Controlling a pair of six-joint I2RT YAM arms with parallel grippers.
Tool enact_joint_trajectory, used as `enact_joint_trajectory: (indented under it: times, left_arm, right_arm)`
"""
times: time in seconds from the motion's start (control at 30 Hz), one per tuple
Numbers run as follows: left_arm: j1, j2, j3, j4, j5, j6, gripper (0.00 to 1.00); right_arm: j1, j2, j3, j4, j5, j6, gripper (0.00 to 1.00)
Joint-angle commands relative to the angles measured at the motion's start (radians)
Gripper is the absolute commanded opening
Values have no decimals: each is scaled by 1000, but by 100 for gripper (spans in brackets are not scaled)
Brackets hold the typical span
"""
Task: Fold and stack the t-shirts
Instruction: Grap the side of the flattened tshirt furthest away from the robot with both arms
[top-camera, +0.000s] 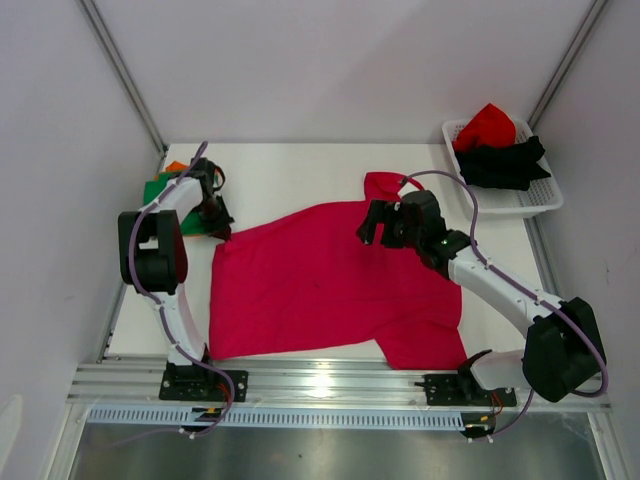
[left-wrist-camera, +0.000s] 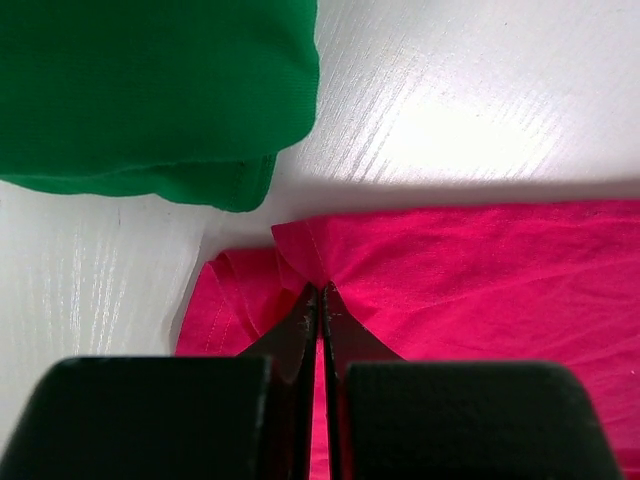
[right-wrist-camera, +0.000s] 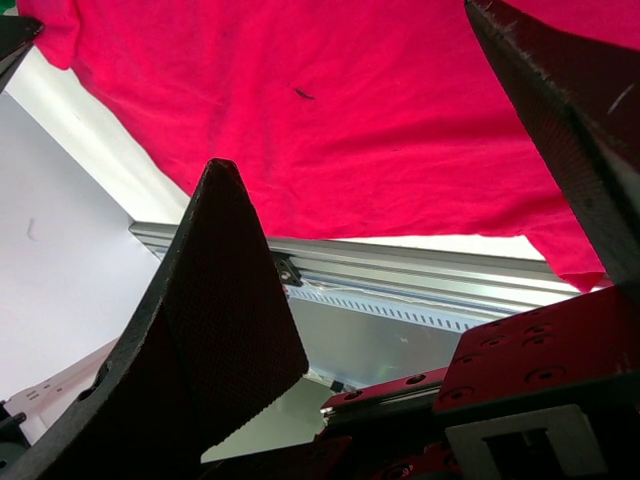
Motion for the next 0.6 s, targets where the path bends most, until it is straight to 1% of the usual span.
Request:
enact_joint_trajectory:
  times: [0.0,0.1,0.2,0.3,0.47,0.57]
  left_arm:
    - [5,-71,-3,25,19,1,1]
    - [4,-95,4,26,27,1,1]
    - [-1,-155,8,47,62,11,1]
    - [-10,-231,-3,67,78,21,1]
    - [-31,-354,-31,81,62,22,2]
    - [-93,-400,-52,106,36,7,2]
  right_arm:
    - [5,-22,-7,19,15,2,93]
    - [6,-21,-15,26,13,7,93]
    - [6,-12,-18,39,7,13,93]
    - [8,1,-20,48,0,19,93]
    - [11,5,-17,53,4,17,93]
    - [11,5,-14,54,13,14,93]
